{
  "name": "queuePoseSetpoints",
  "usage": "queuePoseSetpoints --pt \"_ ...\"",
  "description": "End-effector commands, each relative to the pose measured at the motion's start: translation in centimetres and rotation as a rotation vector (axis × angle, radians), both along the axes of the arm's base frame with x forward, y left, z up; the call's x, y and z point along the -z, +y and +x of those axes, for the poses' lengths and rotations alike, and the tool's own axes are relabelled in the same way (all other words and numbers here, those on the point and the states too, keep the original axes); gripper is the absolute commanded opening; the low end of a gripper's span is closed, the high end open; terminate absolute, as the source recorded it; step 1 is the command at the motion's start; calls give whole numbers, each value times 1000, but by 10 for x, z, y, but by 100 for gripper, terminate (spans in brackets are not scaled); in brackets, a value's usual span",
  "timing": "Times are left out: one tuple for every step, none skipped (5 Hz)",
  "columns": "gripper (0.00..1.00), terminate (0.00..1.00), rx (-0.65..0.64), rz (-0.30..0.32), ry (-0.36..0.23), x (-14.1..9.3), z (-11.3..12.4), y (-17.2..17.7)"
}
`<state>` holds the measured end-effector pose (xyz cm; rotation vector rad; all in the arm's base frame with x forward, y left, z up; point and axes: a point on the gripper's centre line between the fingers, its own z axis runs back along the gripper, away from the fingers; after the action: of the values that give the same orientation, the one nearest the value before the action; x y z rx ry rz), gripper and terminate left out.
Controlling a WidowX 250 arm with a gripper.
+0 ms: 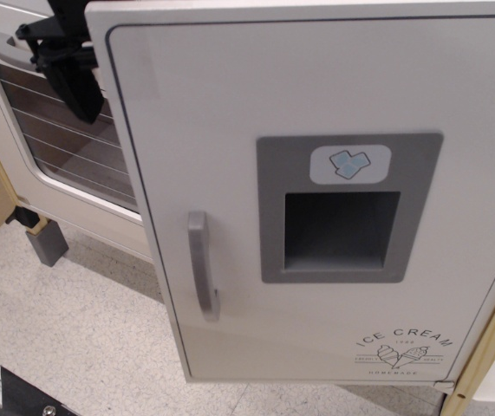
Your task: Open fridge
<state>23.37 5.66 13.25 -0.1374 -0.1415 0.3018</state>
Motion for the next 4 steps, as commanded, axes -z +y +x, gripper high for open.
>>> queuePoseSetpoints --pt "100 0 69 17 -28 -23 -18 -33" --pt "100 0 90 10 -16 -26 -23 -44" --pt "100 0 128 10 4 -27 -28 -54" --pt "100 0 239 44 20 -21 -44 -65"
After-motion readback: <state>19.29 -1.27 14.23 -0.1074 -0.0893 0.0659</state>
